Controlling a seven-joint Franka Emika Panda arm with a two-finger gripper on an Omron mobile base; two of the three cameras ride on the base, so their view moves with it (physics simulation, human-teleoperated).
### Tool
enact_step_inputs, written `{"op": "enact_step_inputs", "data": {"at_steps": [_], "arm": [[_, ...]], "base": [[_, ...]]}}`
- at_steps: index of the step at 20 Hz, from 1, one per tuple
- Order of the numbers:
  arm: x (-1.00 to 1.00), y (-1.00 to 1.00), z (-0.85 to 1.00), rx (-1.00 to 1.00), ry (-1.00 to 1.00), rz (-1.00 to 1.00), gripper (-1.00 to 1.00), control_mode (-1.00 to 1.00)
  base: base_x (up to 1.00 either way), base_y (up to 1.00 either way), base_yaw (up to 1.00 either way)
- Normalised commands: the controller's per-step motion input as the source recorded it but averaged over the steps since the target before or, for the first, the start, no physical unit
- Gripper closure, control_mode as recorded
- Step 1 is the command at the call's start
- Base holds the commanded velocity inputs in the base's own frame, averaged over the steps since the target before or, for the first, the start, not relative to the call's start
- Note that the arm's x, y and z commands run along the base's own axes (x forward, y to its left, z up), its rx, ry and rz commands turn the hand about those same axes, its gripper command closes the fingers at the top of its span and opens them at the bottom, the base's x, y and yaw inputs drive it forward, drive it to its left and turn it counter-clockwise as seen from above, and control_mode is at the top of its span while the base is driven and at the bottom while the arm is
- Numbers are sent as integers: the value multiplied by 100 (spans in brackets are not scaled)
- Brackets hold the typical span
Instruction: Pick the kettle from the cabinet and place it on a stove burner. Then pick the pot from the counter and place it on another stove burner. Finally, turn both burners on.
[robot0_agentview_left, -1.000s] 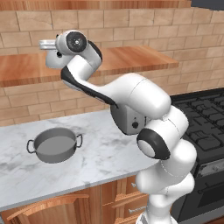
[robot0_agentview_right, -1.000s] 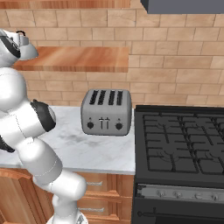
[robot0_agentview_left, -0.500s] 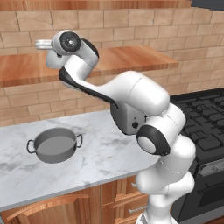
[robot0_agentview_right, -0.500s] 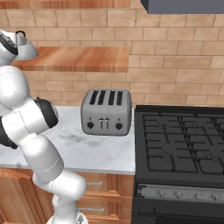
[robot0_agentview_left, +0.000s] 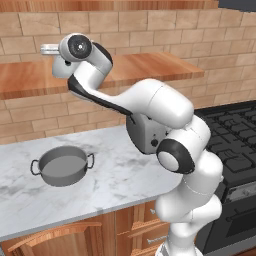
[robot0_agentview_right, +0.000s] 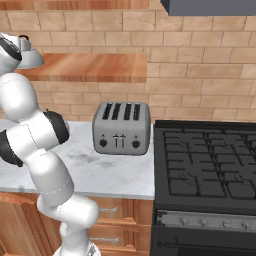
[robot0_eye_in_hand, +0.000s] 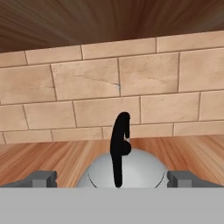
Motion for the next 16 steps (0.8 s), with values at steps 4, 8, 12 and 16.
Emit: {"op": "enact_step_inputs", "data": {"at_steps": [4,8,12,16], "arm": [[0,0,4,0,0,0,-100,-100],[0,-1,0,0,0,0,-100,-100],[0,-8,0,0,0,0,-100,-100],[2,-10,0,0,0,0,-100,-100]], "base": [[0,0,0],[0,0,0],[0,0,0],[0,0,0]]}}
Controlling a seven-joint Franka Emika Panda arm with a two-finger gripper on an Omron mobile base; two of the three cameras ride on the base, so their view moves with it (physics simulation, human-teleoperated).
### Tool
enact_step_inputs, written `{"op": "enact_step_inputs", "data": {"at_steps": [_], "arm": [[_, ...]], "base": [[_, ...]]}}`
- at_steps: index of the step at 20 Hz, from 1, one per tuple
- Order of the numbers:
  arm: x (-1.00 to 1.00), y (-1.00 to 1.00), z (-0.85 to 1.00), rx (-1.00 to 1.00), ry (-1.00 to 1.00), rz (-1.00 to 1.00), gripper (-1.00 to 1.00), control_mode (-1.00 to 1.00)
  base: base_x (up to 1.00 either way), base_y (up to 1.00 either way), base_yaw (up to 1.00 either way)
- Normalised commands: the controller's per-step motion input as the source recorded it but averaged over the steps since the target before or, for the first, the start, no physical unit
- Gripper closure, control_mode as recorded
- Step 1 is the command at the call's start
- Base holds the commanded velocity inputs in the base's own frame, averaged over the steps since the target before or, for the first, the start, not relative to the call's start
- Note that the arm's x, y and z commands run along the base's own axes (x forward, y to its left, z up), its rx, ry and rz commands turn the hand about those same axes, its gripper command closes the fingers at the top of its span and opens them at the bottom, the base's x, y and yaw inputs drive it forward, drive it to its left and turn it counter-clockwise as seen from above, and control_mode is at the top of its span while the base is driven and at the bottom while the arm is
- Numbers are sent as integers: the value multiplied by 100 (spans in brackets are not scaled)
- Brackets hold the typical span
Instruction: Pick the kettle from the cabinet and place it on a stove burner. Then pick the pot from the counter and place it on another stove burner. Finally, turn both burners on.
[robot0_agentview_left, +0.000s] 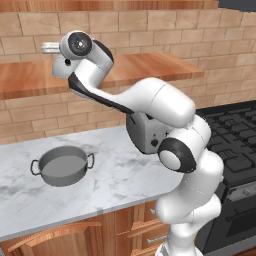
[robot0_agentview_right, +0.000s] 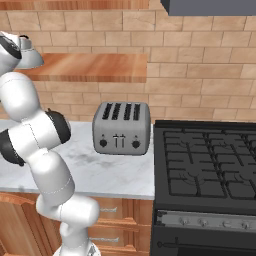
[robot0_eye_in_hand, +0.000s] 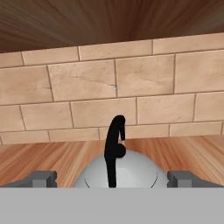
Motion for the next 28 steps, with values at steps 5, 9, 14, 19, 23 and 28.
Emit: {"op": "enact_step_inputs", "data": {"at_steps": [5,9,14,19,23,28], "arm": [[11,-1,0,0,0,0,-100,-100],[22,0,0,0,0,0,-100,-100],[12,1,0,0,0,0,-100,-100],[0,12,-1,0,0,0,-100,-100],[1,7,0,0,0,0,-100,-100],[8,0,0,0,1,0,100,-100]], "base": [[0,0,0],[0,0,0],[0,0,0],[0,0,0],[0,0,0],[0,0,0]]}}
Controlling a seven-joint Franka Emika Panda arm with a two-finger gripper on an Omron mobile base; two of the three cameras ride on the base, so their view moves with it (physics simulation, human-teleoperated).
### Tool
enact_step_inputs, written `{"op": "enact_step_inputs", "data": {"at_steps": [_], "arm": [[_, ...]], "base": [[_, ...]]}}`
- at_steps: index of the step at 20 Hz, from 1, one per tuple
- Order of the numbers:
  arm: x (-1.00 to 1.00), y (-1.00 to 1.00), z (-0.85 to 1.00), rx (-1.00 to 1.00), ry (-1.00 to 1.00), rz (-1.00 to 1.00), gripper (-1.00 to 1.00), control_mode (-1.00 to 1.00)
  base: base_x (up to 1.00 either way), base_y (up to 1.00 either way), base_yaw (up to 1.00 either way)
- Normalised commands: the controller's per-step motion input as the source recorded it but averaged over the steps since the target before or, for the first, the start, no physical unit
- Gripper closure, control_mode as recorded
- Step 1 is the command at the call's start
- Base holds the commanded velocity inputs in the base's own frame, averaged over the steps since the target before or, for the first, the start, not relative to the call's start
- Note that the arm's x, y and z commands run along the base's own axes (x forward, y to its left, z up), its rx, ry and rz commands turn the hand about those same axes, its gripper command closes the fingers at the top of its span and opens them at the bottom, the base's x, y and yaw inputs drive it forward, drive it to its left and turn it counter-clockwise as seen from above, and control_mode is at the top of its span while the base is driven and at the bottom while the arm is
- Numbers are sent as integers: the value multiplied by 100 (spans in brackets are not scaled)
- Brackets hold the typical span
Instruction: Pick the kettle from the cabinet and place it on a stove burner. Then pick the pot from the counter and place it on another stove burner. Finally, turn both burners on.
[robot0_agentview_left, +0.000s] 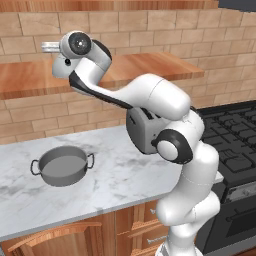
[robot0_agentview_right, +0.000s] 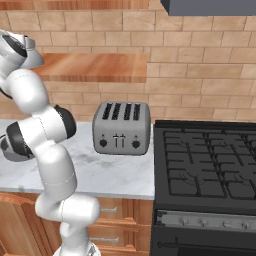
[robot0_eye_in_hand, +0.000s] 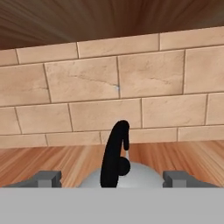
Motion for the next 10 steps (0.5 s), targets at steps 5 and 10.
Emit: {"op": "enact_step_inputs", "data": {"at_steps": [5,10], "arm": [[6,0,0,0,0,0,100,-100],[2,2,0,0,0,0,100,-100]], "base": [[0,0,0],[0,0,0]]}}
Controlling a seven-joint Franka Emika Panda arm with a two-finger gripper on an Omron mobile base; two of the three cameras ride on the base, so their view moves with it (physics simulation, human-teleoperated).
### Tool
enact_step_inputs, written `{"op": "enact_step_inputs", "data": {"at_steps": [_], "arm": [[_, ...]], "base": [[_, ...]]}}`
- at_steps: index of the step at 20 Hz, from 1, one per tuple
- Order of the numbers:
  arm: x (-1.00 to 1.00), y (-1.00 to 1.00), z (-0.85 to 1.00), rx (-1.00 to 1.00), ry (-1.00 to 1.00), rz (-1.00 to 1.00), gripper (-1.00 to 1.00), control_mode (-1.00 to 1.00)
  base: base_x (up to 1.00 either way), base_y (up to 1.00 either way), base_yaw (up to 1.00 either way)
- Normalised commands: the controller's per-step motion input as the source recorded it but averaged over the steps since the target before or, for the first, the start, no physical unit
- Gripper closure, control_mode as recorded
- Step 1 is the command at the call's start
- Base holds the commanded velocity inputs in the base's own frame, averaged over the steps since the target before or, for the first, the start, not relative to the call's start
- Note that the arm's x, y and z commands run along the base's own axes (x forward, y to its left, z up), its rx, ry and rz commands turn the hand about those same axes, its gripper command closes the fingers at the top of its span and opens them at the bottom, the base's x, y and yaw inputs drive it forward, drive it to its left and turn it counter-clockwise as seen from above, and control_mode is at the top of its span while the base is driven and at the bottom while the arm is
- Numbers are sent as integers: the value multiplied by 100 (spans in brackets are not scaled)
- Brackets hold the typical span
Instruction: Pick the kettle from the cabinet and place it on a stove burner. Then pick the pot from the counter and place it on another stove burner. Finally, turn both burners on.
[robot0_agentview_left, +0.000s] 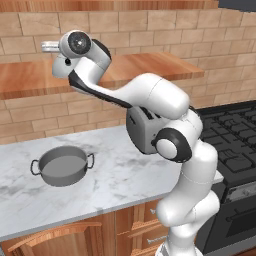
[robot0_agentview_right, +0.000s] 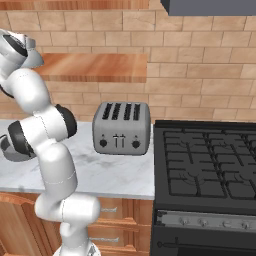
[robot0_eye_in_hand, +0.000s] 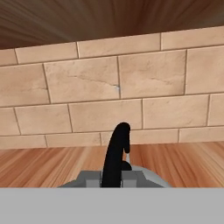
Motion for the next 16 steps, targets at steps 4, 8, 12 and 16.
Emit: {"op": "enact_step_inputs", "data": {"at_steps": [4,8,12,16], "arm": [[0,1,-2,0,0,0,100,-100],[0,0,-6,0,0,0,100,-100],[0,0,-7,0,0,0,100,-100],[0,0,-4,0,0,0,100,-100]], "base": [[0,0,0],[0,0,0],[0,0,0],[0,0,0]]}}
